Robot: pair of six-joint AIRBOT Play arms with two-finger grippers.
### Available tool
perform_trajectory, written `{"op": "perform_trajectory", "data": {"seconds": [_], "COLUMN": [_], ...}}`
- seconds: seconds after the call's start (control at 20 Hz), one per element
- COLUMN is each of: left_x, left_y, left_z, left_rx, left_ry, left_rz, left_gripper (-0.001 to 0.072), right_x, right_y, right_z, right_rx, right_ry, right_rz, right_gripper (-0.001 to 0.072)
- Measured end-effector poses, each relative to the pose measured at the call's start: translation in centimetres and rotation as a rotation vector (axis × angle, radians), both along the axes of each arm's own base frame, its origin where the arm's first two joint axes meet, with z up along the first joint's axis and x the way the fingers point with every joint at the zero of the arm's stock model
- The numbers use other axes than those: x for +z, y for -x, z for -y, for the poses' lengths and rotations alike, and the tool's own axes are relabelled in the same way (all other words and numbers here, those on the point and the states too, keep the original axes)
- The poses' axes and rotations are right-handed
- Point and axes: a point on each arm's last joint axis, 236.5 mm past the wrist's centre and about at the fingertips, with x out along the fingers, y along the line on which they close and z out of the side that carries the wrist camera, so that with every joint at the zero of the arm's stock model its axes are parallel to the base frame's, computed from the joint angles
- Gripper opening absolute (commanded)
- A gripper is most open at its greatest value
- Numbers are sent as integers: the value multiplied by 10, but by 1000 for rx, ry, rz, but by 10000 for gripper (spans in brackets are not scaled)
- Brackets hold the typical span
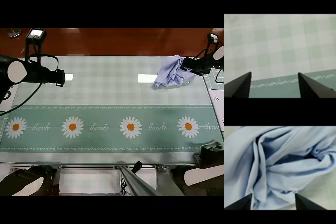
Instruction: Fold the shirts.
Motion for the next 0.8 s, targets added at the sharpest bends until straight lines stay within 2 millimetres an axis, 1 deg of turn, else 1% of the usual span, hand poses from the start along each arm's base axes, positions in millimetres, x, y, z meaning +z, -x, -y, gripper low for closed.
{"op": "perform_trajectory", "data": {"seconds": [0.15, 0.35, 0.4, 0.45, 0.5, 0.55, 0.6, 0.65, 0.7, 0.75, 0.8], "left_x": [0, -1, -1, -1, -1, -1, -1, -1, -1, -1, 0], "left_y": [1, 2, 2, 2, 2, 2, 2, 2, 2, 2, 2], "left_z": [2, 6, 7, 8, 8, 8, 8, 8, 8, 8, 8], "left_rx": [-1, -2, -3, -3, -3, -3, -3, -3, -5, -5, -5], "left_ry": [12, 31, 35, 38, 39, 39, 40, 39, 38, 38, 38], "left_rz": [-3, -9, -11, -11, -11, -11, -11, -11, -11, -10, -9], "left_gripper": [706, 706, 706, 706, 706, 706, 705, 706, 705, 706, 706], "right_x": [-17, -47, -54, -61, -67, -70, -68, -61, -45, -22, 7], "right_y": [-17, -29, -30, -31, -32, -32, -34, -36, -39, -44, -47], "right_z": [-10, -29, -34, -40, -45, -51, -55, -58, -59, -60, -62], "right_rx": [-18, -26, -23, -19, -15, -9, -4, 9, 31, 57, 88], "right_ry": [-67, -139, -152, -161, -168, -177, -181, -177, -166, -148, -127], "right_rz": [19, 7, -2, -9, -18, -22, -18, -8, 17, 60, 105], "right_gripper": [577, 569, 426, 158, 21, 20, 20, 20, 19, 19, 19]}}
